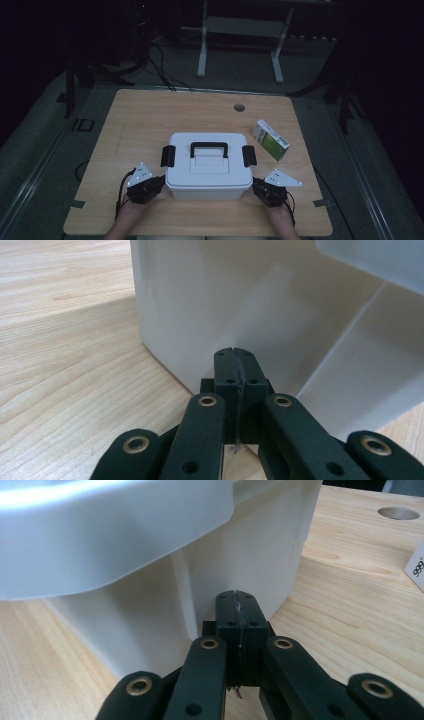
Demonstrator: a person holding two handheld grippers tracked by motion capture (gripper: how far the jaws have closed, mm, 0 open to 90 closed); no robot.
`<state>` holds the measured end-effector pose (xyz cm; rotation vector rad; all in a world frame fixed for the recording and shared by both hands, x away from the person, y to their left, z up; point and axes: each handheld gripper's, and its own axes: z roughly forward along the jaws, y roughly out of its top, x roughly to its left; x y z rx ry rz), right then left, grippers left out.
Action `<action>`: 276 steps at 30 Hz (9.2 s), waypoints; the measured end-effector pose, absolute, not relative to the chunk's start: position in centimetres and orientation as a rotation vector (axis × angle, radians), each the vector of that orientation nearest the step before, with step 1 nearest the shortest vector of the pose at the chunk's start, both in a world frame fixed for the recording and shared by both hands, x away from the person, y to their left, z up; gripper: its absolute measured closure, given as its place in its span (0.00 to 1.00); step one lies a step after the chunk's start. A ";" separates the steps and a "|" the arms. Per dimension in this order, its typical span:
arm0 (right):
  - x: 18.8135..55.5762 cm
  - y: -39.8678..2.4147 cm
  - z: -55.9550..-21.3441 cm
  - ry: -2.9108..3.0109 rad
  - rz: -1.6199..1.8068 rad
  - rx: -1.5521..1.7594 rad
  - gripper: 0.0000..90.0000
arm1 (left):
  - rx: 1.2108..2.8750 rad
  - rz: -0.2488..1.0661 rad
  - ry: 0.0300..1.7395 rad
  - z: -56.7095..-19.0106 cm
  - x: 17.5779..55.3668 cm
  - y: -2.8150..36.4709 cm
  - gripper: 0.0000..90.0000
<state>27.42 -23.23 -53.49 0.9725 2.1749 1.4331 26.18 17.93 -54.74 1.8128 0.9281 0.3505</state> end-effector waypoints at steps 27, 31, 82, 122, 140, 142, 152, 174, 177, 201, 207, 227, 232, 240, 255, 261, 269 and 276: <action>31.4 -21.5 -53.4 2.176 1.417 0.968 1.00 | 1.781 0.347 0.975 -54.8 29.3 19.4 1.00; 31.6 -21.3 -53.4 2.174 1.417 0.972 1.00 | 1.765 0.351 0.987 -54.9 29.4 19.5 1.00; 30.5 -25.0 -52.8 2.113 1.451 1.018 0.78 | 1.898 0.282 1.018 -54.2 29.2 21.6 0.54; 28.9 -28.7 -54.0 2.105 1.412 1.053 0.15 | 2.235 0.134 1.028 -52.0 30.0 25.7 0.39; 28.9 -29.4 -54.1 2.067 1.430 1.094 0.15 | 2.417 0.086 1.016 -50.6 29.8 26.5 0.39; 28.8 -29.4 -54.1 2.070 1.428 1.092 0.15 | 2.441 0.078 1.017 -50.4 29.9 26.6 0.39; 28.9 -29.2 -54.2 2.095 1.407 1.082 0.15 | 2.541 0.017 1.008 -49.8 30.0 26.9 0.39; 29.1 -29.0 -54.5 2.116 1.378 1.073 0.15 | 2.675 -0.059 0.961 -46.7 30.8 27.0 0.39; 29.0 -28.9 -54.5 2.119 1.376 1.069 0.15 | 2.677 -0.042 0.961 -46.0 30.9 26.9 0.39; 29.1 -28.8 -54.5 2.132 1.389 1.070 0.15 | 2.739 0.032 0.755 -39.4 32.3 22.0 0.39; 29.1 -28.8 -54.6 2.140 1.386 1.067 0.15 | 2.719 0.040 0.701 -38.1 32.7 21.0 0.39; 29.1 -28.7 -54.7 2.152 1.397 1.055 0.15 | 2.786 0.099 0.540 -34.9 34.7 16.0 0.39; 29.0 -28.7 -54.6 2.153 1.399 1.052 0.15 | 2.797 0.103 0.530 -34.8 35.5 14.6 0.39; 29.0 -28.6 -54.6 2.159 1.394 1.044 0.15 | 2.812 0.097 0.503 -34.3 37.1 12.3 0.39; 29.0 -28.6 -54.7 2.163 1.402 1.043 0.15 | 2.886 0.102 0.397 -34.0 39.1 8.2 0.40; 29.0 -28.6 -54.7 2.167 1.398 1.036 0.15 | 2.900 0.118 0.353 -33.9 39.9 6.8 0.40; 28.9 -28.5 -54.7 2.175 1.388 1.028 0.15 | 2.915 0.093 0.301 -34.3 40.3 5.0 0.42; 28.8 -28.6 -54.7 2.172 1.394 1.037 0.15 | 2.953 0.070 0.275 -34.9 40.6 4.0 0.45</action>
